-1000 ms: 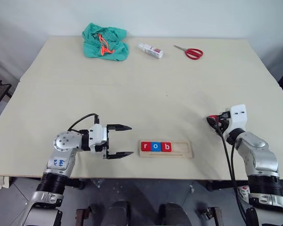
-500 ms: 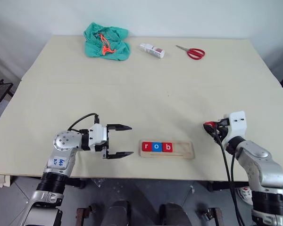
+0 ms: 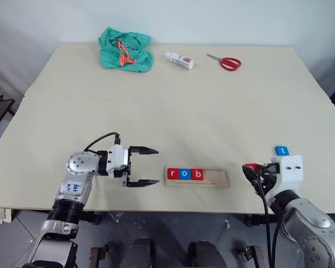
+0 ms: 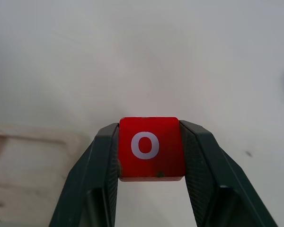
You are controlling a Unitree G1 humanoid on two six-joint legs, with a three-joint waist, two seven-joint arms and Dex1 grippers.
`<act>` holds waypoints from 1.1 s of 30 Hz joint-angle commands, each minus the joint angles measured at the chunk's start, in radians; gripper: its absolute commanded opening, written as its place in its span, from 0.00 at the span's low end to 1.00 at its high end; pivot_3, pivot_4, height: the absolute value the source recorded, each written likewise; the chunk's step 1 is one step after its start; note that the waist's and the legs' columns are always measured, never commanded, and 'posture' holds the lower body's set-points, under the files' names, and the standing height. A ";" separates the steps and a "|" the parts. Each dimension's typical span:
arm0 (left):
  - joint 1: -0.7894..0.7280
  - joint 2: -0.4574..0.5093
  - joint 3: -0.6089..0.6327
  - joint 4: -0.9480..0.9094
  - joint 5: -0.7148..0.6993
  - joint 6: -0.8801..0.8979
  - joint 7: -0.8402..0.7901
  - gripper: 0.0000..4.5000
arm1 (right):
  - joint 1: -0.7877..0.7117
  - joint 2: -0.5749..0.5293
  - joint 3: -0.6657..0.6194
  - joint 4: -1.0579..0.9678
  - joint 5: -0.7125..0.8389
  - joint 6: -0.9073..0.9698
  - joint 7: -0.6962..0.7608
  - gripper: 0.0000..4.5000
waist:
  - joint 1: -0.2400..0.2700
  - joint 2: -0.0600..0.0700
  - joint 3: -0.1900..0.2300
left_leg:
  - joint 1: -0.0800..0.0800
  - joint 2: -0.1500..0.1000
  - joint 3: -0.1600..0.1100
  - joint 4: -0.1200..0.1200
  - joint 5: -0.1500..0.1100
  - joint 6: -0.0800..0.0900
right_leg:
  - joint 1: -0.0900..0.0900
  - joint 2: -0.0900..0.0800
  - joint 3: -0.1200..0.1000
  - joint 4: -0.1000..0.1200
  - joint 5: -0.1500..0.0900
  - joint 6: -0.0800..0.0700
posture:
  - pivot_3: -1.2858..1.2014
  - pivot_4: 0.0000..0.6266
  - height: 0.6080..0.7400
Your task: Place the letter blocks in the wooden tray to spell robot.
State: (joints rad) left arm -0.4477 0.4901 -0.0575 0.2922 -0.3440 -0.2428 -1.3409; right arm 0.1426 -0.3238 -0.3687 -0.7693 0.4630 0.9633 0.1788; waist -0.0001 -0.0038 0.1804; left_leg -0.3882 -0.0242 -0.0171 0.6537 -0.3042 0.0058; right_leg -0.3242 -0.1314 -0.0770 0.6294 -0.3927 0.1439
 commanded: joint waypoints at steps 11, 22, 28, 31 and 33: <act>0.067 0.037 0.051 -0.052 -0.062 -0.013 -0.044 1.00 | 0.060 -0.014 -0.016 0.052 -0.009 -0.077 0.020 0.32 | -0.002 0.000 0.000 | 0.001 0.000 0.000 -0.001 0.000 0.000 | 0.000 0.000 0.000 0.000 0.000 0.000 | 0.52 0.24 1.00; 0.098 0.054 0.092 -0.071 -0.086 0.000 -0.029 1.00 | 0.052 -0.032 0.007 0.096 -0.020 -0.154 0.055 0.99 | -0.001 0.000 0.000 | 0.001 0.000 0.000 0.000 0.000 0.000 | 0.000 0.000 0.001 0.000 0.000 0.000 | 0.52 0.24 1.00; 0.088 0.063 0.100 -0.060 -0.090 0.007 -0.040 1.00 | 0.032 -0.154 -0.095 0.126 0.049 -0.175 0.191 0.99 | -0.001 0.000 0.000 | 0.001 0.000 0.000 -0.001 0.000 0.000 | 0.001 0.000 0.001 0.000 0.000 0.000 | 0.52 0.24 1.00; 0.073 0.060 0.095 -0.045 -0.081 0.003 -0.039 1.00 | 0.031 -0.269 -0.149 0.198 0.080 -0.246 0.350 0.99 | 0.002 0.000 0.000 | 0.001 0.000 0.000 0.000 0.000 0.000 | 0.001 0.000 0.000 0.000 0.000 0.000 | 0.52 0.24 1.00; 0.065 0.057 0.091 -0.040 -0.077 0.001 -0.037 1.00 | 0.038 -0.331 -0.159 0.262 0.071 -0.319 0.448 0.99 | 0.003 0.000 0.000 | 0.001 0.000 0.000 0.000 0.000 0.000 | 0.002 0.000 0.000 -0.001 0.000 0.000 | 0.52 0.24 1.00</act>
State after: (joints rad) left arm -0.3695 0.5431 0.0222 0.2542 -0.4093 -0.2374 -1.3768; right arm 0.1752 -0.6371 -0.4917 -0.5273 0.5227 0.7030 0.5565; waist 0.0024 -0.0037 0.1804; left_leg -0.3871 -0.0246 -0.0163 0.6535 -0.3040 0.0064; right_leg -0.3223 -0.1318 -0.0767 0.6281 -0.3927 0.1440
